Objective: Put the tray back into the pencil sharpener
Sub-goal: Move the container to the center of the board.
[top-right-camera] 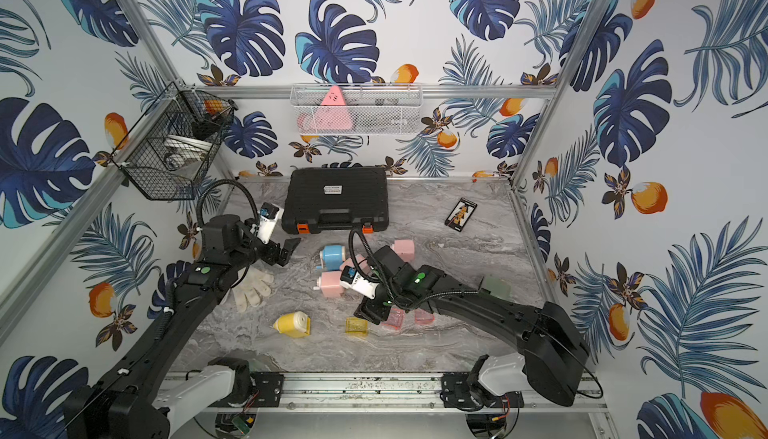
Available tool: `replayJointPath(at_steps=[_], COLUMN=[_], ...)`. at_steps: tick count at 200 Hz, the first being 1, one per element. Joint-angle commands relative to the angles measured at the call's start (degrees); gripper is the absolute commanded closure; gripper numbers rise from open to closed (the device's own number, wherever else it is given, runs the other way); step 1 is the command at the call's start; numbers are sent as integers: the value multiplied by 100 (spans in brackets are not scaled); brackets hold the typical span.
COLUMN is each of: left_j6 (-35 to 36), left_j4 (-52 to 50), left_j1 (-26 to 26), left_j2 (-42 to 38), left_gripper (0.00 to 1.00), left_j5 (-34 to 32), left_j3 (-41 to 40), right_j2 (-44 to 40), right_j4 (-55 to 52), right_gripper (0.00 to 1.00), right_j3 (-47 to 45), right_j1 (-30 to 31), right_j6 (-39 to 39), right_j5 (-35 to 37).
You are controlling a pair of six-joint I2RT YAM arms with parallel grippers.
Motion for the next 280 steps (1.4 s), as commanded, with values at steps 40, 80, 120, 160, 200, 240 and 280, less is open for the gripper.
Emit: replayJointPath(at_steps=[40,80,120,160,200,240,280], left_j6=[50,254,643,1328,2106,2434,2813], left_j4=[-763,-1092,-1822,-2752,-3793,-4519,-5432], left_j1=[-45,-112,-148,-237,-445,-549,-623], left_j2=[-195,-324,-250,-225,-88,-152,-264], left_gripper=[4,5,5,5,5,6,5], left_j5=[-12,-79,-629,-735,-1212,-1096,-506], left_j3=[372,466,811,1323,1940,2279,2605], right_j2=[706,996,1262,1609,1767,1828,1660], right_j4=[-163,-118,-1,-4,49,-58,-168], right_gripper=[52,61,66,72,80,92,97], right_j3=[35,28,52,174,195,175,-21], right_j1=[706,774,844,862,867,892,892], right_j6=[-284,-353,-407,-431,-514,-660,-754], right_j5=[287,316,413,531,490,536,615])
